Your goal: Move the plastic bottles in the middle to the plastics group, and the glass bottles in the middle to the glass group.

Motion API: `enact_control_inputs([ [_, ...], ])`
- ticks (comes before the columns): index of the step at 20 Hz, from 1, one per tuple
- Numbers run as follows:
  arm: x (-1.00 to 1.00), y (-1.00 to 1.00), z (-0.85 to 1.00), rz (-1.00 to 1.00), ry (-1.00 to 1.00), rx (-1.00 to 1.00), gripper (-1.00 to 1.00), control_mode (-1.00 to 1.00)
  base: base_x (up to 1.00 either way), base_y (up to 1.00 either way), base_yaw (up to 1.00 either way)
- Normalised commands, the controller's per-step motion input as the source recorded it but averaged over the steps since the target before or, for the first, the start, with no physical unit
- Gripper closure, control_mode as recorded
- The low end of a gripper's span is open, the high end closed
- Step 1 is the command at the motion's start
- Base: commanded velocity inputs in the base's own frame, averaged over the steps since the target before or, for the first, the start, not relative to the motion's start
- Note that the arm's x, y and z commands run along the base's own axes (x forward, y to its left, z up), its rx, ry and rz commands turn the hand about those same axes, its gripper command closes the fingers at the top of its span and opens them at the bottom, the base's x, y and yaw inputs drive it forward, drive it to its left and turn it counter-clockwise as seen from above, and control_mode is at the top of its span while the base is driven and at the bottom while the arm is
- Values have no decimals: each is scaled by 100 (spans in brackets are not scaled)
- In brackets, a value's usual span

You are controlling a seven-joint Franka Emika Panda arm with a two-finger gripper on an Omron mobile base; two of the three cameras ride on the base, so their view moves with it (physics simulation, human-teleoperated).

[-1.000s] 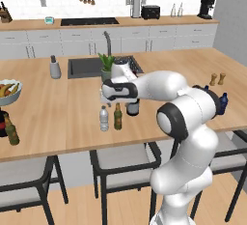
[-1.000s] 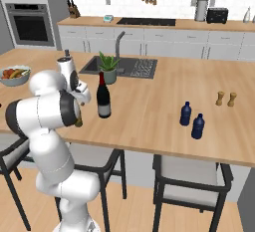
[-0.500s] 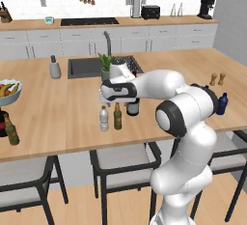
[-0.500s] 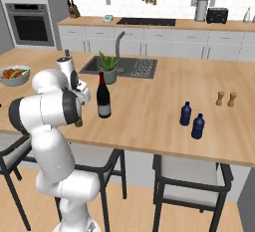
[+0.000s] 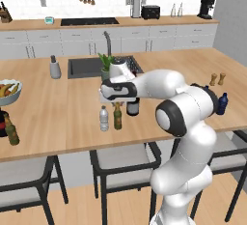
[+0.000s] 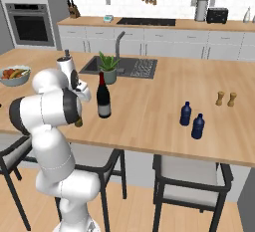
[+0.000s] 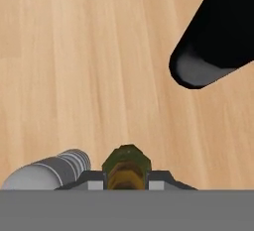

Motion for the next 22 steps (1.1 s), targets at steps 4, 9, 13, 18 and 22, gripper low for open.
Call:
enact_control_inputs([
  [4,-22,-19,-1,1,0,0,100,-100,0,0,0],
  [9,-54,-27,7,1,0,2,100,-100,0,0,0],
  [13,-84,-16,16,0,-6,4,100,-100,0,0,0],
  [18,-85,13,11,0,-4,1,100,-100,0,0,0],
  [22,-67,41,10,0,-9,0,100,-100,0,0,0],
])
